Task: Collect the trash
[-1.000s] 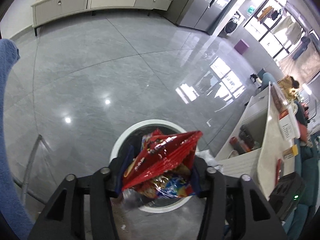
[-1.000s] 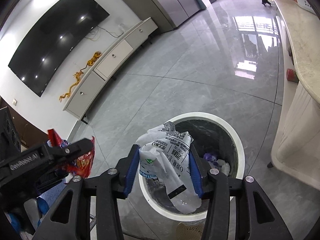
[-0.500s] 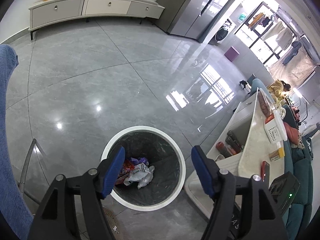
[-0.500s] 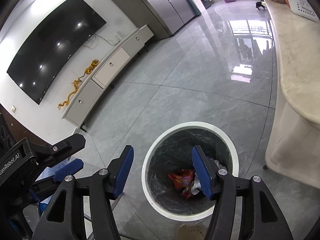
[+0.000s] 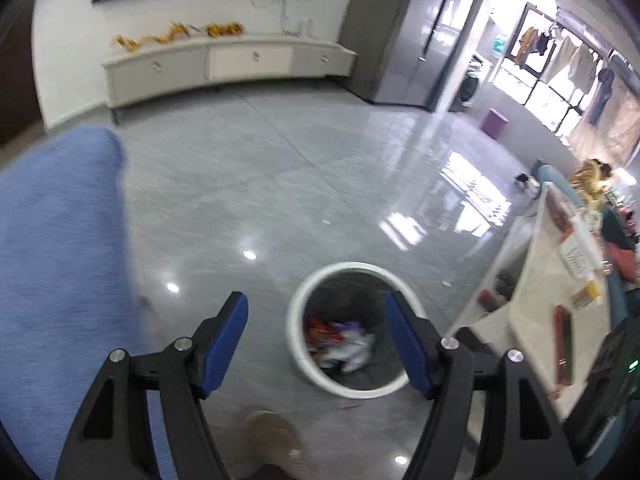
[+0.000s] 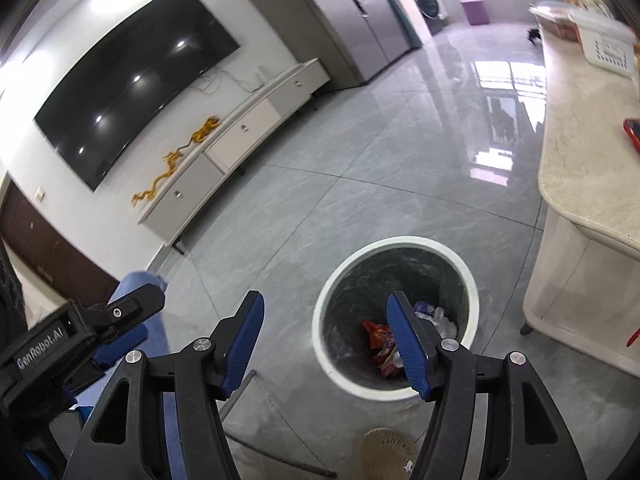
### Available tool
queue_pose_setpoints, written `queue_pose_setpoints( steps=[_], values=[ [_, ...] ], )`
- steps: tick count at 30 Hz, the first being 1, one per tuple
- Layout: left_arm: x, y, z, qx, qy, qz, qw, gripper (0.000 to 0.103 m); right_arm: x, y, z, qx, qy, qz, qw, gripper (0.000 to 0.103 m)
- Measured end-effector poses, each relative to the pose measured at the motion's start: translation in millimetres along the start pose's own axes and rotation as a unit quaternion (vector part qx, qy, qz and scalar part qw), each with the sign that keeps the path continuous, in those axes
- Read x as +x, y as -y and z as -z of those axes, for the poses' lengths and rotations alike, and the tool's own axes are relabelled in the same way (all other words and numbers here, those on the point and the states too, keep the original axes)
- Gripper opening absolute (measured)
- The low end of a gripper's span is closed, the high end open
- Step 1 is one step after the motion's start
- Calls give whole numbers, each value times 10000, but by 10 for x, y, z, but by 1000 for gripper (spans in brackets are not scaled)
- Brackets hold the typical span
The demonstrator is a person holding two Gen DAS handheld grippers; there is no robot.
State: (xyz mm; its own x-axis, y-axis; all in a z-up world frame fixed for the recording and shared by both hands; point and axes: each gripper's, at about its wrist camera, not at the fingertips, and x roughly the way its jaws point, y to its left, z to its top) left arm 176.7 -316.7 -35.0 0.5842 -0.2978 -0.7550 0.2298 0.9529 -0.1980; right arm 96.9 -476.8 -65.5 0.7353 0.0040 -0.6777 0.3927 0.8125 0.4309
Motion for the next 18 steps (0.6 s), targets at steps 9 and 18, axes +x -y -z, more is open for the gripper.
queue_pose_setpoints(
  steps=[9,18],
  values=[
    [-780,-689,259,-113,610,-698,9956,78,-331,-605,240,-608,183,-158,9979,64],
    [-1344,-1257,537,-383,1047,-985,9889,81,-624,-1268,538,-1418,418,-385,9883,68]
  ],
)
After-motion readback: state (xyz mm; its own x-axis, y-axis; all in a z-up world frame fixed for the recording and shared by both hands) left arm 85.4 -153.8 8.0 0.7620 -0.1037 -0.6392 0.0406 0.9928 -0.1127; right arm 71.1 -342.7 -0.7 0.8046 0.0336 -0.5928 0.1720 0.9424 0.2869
